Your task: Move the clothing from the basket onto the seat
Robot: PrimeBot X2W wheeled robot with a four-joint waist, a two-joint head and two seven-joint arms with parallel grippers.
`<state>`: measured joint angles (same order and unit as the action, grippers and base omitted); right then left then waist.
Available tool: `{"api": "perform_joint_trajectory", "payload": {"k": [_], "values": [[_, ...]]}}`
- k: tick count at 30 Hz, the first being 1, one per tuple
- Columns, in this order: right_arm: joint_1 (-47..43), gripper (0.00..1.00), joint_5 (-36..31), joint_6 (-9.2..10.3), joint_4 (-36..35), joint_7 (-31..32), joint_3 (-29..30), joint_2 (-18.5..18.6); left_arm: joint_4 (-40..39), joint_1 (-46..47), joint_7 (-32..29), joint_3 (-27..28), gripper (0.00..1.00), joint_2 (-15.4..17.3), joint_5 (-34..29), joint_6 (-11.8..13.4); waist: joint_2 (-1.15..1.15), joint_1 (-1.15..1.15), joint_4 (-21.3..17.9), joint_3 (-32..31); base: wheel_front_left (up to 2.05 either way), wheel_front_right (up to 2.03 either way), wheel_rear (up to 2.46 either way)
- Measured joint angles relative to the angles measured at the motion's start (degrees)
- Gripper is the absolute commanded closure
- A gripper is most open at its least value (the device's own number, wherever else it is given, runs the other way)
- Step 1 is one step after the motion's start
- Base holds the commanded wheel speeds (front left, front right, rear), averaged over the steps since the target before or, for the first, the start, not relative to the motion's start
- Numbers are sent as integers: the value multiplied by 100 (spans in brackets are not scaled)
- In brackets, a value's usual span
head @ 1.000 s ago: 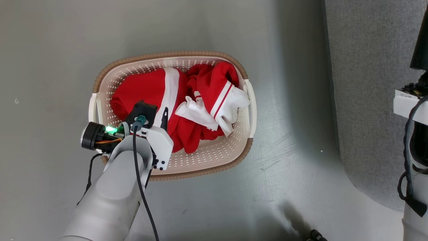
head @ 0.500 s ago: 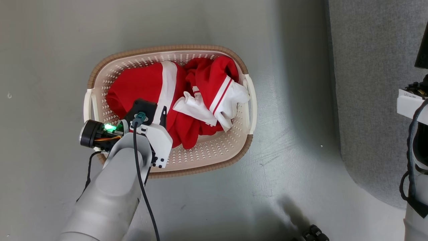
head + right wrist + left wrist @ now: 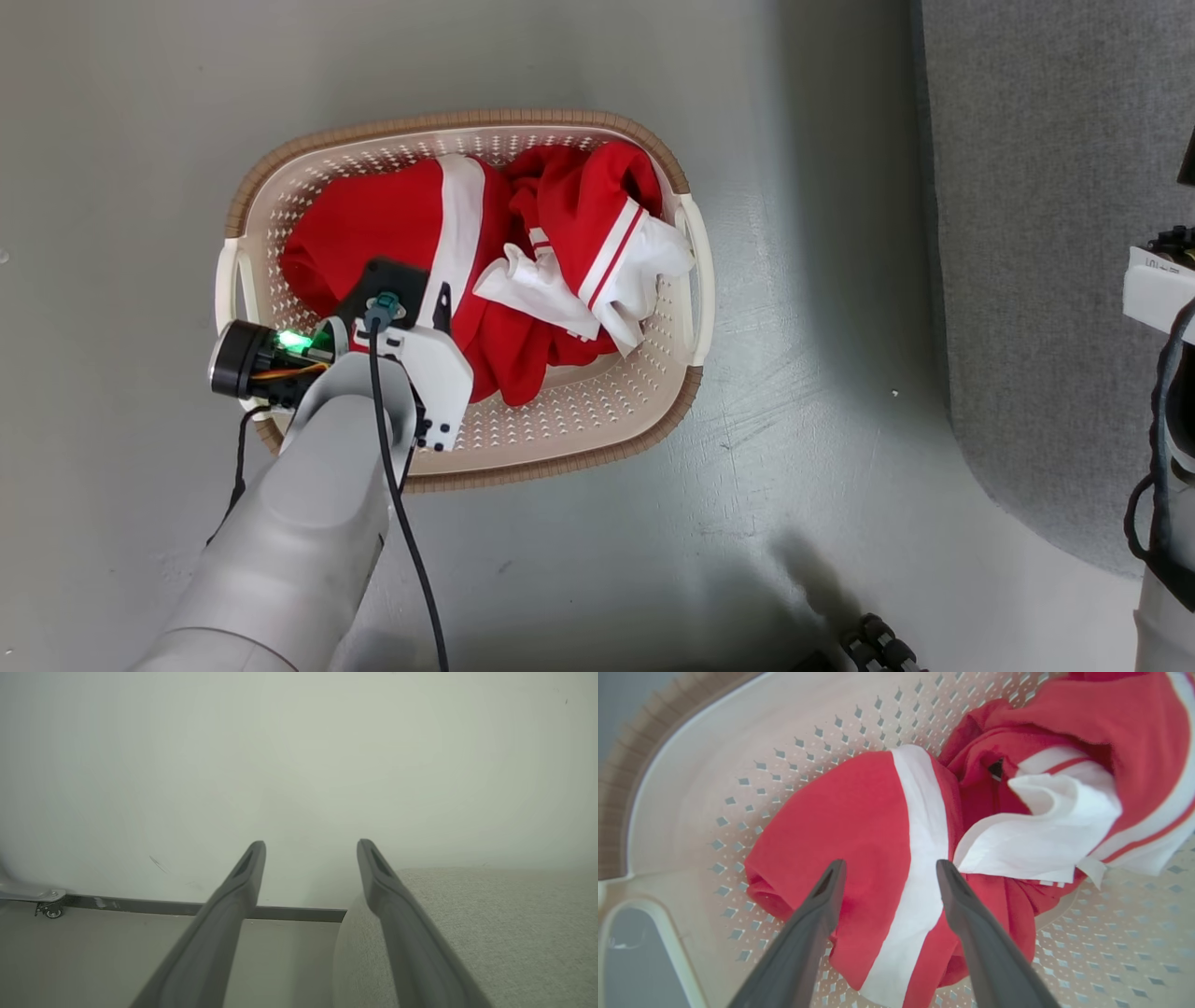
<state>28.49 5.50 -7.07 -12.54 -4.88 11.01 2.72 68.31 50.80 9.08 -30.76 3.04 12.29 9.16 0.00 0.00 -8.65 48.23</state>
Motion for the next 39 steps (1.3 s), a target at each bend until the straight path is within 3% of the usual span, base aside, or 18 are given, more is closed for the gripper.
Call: {"api": "perform_joint_trajectory", "payload": {"k": [24,27,32,39], "values": [[-1,0,-54,0,-160,2,-5,0,215,121,-102,67,0,-25,68,110,0,0,-12,216,0,0,0],[-1,0,-54,0,-175,2,-3,0,230,137,-134,67,9,-27,74,110,0,0,-26,237,0,0,0],[-1,0,-54,0,-196,2,-1,0,254,163,-135,76,9,-27,120,98,0,0,-39,263,0,0,0],[-1,0,-58,0,-235,2,10,0,280,242,-151,99,3,-35,168,101,0,0,-46,314,0,0,0]]}}
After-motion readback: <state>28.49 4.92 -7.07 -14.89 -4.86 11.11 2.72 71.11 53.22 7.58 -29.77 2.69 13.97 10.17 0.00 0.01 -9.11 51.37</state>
